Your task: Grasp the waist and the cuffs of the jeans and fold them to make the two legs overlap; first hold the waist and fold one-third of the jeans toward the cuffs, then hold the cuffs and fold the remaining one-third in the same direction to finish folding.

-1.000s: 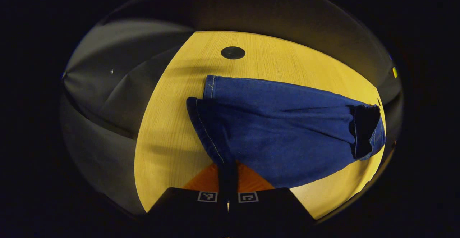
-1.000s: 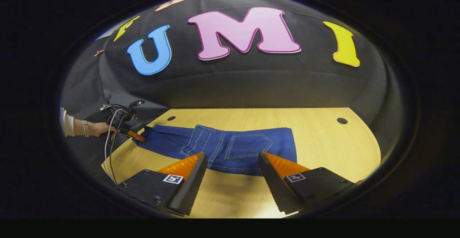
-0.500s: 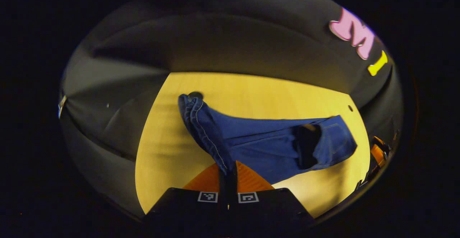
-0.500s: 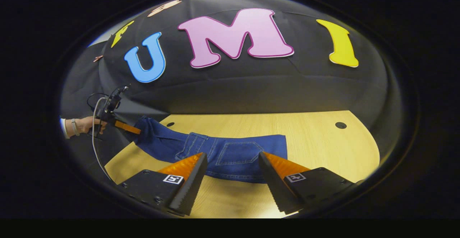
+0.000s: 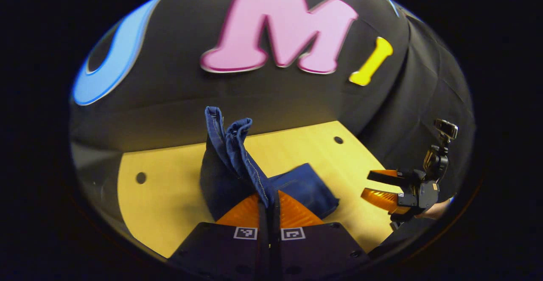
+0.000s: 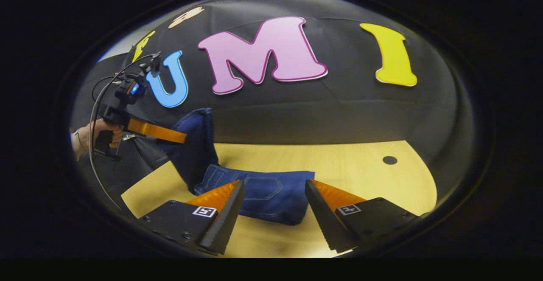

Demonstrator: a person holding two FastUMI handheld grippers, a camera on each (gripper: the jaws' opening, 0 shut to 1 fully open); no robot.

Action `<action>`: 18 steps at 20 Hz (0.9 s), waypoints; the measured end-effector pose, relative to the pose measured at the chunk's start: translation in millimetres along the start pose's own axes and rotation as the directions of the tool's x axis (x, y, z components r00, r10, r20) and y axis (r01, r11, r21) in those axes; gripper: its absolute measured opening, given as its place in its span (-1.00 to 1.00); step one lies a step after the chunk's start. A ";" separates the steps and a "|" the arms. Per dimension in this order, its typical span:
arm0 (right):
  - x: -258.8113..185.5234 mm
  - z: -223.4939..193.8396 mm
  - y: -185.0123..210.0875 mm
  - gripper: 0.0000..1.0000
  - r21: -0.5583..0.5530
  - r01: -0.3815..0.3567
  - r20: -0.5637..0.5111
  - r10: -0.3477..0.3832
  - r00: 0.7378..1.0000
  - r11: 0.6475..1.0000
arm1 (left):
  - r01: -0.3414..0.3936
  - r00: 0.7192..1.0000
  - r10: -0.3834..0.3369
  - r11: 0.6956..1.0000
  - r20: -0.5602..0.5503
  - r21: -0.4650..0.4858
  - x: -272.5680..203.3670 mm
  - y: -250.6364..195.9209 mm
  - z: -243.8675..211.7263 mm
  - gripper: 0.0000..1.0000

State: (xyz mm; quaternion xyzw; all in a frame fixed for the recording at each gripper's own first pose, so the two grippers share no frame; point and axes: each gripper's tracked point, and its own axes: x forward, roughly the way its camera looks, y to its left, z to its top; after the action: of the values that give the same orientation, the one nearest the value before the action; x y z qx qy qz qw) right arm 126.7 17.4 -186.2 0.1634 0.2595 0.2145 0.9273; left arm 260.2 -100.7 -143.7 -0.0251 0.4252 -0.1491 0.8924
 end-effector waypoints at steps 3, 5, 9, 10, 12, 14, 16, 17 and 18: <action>-14.7 5.8 -24.6 0.74 -0.053 0.016 0.016 -0.015 1.000 0.998 | 0.042 0.995 -0.042 0.999 -0.087 -0.009 58.0 -32.5 -21.4 -0.88; -24.0 3.2 -38.9 0.74 -0.073 0.023 0.019 -0.022 1.000 0.997 | -0.002 0.992 0.006 0.999 -0.127 0.039 92.5 -30.1 -38.1 -0.88; -36.4 -4.7 -56.7 0.75 -0.056 0.036 0.010 -0.035 0.999 0.998 | -0.112 0.934 0.155 0.983 -0.321 0.147 136.2 -18.0 -108.2 -0.87; -39.9 -5.6 -58.5 0.75 -0.051 0.038 0.012 -0.037 0.999 0.998 | -0.131 0.918 0.186 0.976 -0.351 0.175 141.7 -16.4 -124.4 -0.87; -43.9 -8.8 -62.0 0.74 -0.056 0.042 0.009 -0.041 0.999 0.998 | -0.144 0.911 0.214 0.966 -0.351 0.213 148.0 -17.7 -133.2 -0.84; -48.2 -9.4 -63.1 0.75 -0.057 0.048 0.013 -0.047 0.999 0.997 | -0.141 0.923 0.210 0.964 -0.322 0.225 151.0 -23.2 -128.3 -0.70; -53.5 -4.9 -62.5 0.74 -0.053 0.069 0.026 -0.068 0.997 0.996 | -0.171 0.933 0.226 0.963 -0.279 0.208 149.0 -14.5 -123.7 -0.22; -56.9 0.1 -59.7 0.74 -0.052 0.077 0.040 -0.075 0.996 0.996 | -0.173 0.943 0.212 0.971 -0.256 0.168 145.2 -16.3 -119.3 0.13; -61.1 4.0 -56.6 0.58 -0.051 0.087 0.053 -0.085 0.995 0.995 | -0.167 0.953 0.192 0.978 -0.233 0.123 135.3 -22.0 -114.9 0.49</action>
State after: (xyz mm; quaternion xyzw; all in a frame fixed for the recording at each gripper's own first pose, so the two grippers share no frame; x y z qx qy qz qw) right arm 99.4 -61.2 -181.3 0.1325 0.2370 0.1771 0.9460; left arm 247.1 -151.2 -314.8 0.0777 0.5237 -0.0907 0.8435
